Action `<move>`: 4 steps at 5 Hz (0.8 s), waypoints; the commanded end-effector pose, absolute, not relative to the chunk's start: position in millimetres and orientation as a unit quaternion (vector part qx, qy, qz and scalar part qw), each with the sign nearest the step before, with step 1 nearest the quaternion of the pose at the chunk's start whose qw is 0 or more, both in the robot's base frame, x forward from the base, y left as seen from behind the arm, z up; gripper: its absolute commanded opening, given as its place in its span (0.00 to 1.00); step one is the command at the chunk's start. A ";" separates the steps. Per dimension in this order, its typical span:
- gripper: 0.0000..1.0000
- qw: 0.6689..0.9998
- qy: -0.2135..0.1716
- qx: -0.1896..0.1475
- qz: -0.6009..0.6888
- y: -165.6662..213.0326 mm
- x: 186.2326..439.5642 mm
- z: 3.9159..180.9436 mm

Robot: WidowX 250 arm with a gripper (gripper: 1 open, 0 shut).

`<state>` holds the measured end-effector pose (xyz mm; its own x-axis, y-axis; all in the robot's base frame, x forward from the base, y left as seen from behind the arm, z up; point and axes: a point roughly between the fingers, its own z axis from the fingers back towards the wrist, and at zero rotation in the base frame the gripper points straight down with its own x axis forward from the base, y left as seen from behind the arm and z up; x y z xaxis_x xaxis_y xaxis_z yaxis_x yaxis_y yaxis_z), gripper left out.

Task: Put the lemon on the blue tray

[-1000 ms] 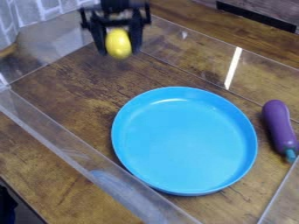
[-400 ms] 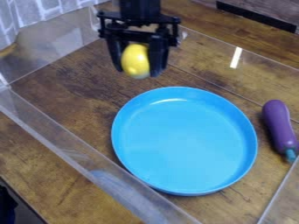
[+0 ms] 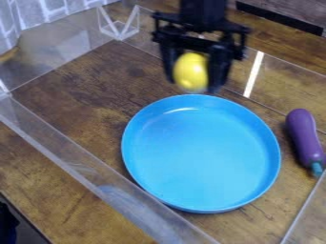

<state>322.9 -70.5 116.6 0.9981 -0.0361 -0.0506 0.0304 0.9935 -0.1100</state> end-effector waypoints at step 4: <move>0.00 0.996 0.050 -0.037 -0.056 -94.9 321.7 86.4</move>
